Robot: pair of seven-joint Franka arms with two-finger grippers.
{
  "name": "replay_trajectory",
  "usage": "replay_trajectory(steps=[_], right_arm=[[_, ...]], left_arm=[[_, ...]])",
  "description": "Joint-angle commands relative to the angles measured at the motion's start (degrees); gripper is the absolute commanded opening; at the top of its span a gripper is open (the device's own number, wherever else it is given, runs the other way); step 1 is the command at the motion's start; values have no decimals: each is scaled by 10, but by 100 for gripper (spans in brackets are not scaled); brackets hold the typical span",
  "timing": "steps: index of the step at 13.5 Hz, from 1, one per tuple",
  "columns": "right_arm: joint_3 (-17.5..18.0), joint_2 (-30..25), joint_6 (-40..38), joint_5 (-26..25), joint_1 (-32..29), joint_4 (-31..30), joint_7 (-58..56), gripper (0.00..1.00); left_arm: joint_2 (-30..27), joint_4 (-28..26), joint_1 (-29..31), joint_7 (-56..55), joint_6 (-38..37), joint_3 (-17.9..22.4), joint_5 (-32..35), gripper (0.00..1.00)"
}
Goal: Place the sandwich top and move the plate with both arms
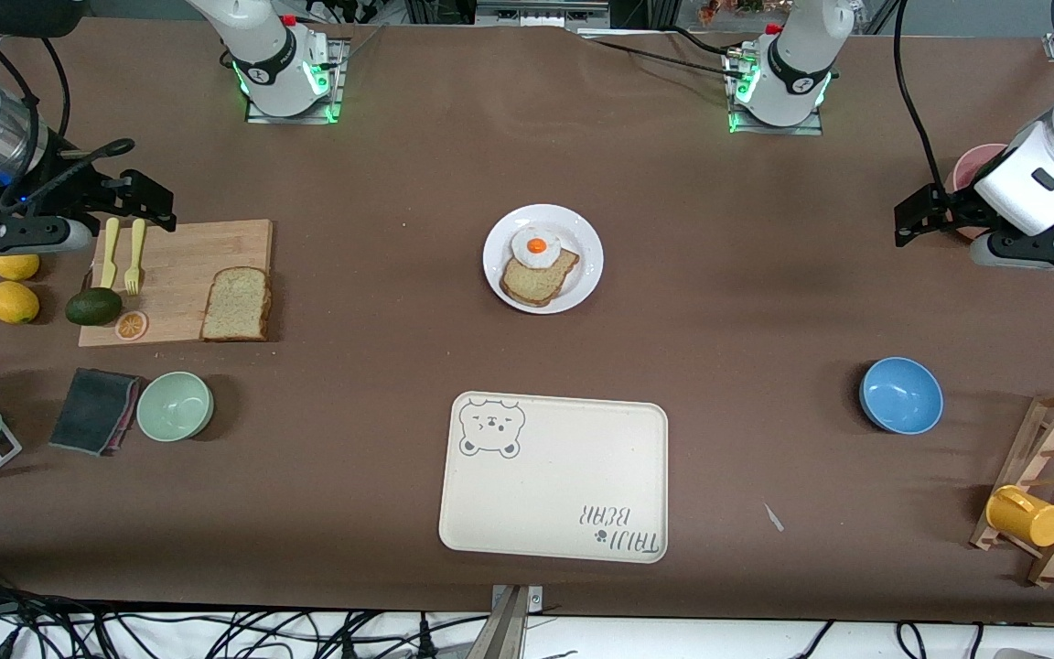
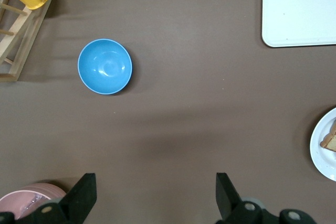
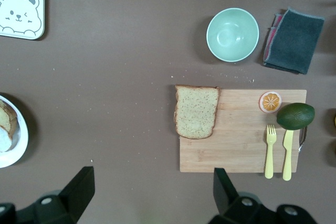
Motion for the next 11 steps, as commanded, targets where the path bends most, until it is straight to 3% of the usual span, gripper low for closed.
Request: replay_trajectory(steps=[1,11], right_arm=[[-1,-1,-13,-1,0,13,7,100],[-2,0,-14,-1,0,13,-1,100]], left_arm=[[-2,-2,1,1,5,-1,1,100],[-3,-2,2,2,5,-1,1,100]])
